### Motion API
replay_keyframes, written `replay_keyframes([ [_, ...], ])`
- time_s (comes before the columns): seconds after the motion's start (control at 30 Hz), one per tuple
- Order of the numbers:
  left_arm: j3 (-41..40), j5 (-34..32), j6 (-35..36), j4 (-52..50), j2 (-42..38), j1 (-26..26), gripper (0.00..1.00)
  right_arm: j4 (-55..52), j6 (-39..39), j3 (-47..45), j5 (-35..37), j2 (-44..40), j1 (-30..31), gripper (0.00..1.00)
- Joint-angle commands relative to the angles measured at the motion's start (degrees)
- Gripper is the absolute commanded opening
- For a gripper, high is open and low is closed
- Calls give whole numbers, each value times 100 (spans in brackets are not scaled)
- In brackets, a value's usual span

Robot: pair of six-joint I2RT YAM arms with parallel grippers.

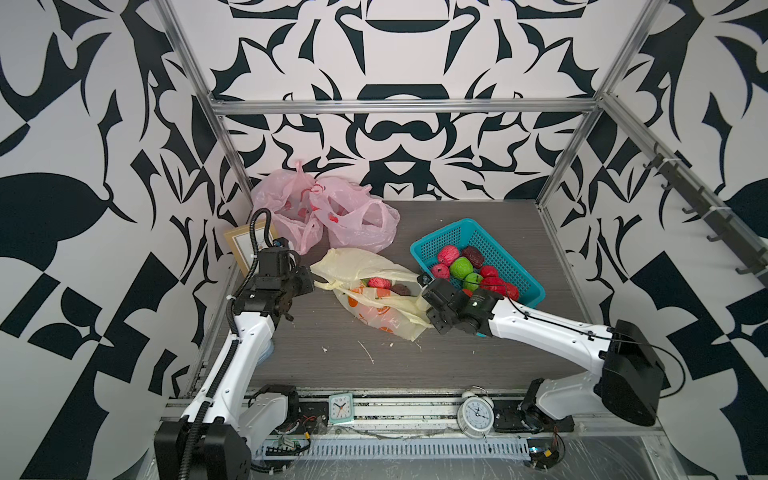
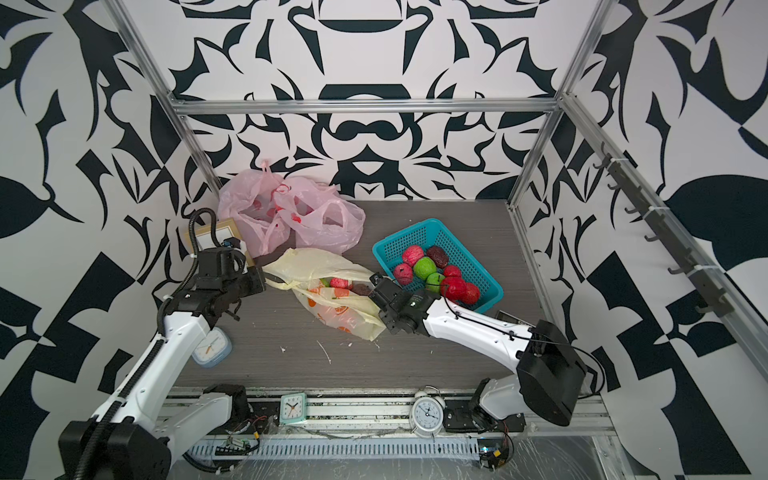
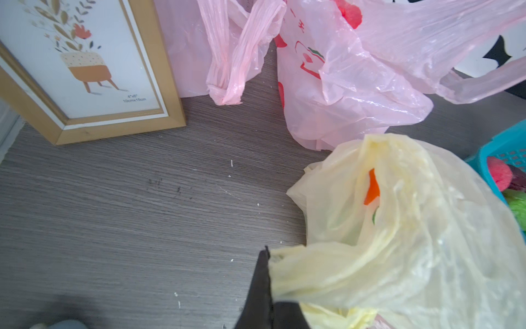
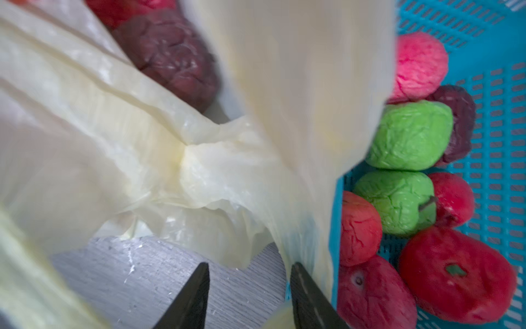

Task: Untie the knot of a plastic bag & take out the apple
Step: Untie the plastic bag at the center of the board.

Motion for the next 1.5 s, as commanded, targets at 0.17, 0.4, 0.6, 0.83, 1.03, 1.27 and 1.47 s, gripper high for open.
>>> replay_keyframes([
  [0.17,560,1441,-99,-606,-183,14,23,1174,-383,620,-3467,-699,5,52],
  [0.4,829,1900,-183,-597,-790,-7,48,1931,553,944,-3019,-67,29,17],
  [0.6,1168,2313,-267,-795,-896,-353,34,2260,1177,1089,-1632,715,79,12],
  [0.83,1295,2733,-639,-518,-531,-1336,30,2747,1444,1331,-1137,1518,106,12],
  [1.03,1126,2705,-705,-487,637,-2324,26,2921,1516,1319,-883,1738,105,12],
  [1.27,1263,2176,-451,-479,2024,-2541,22,3022,1481,1321,-1475,1900,123,12],
  [1.47,1181,1095,-321,71,2502,-2304,18,3203,1463,1083,-2034,1925,248,13],
])
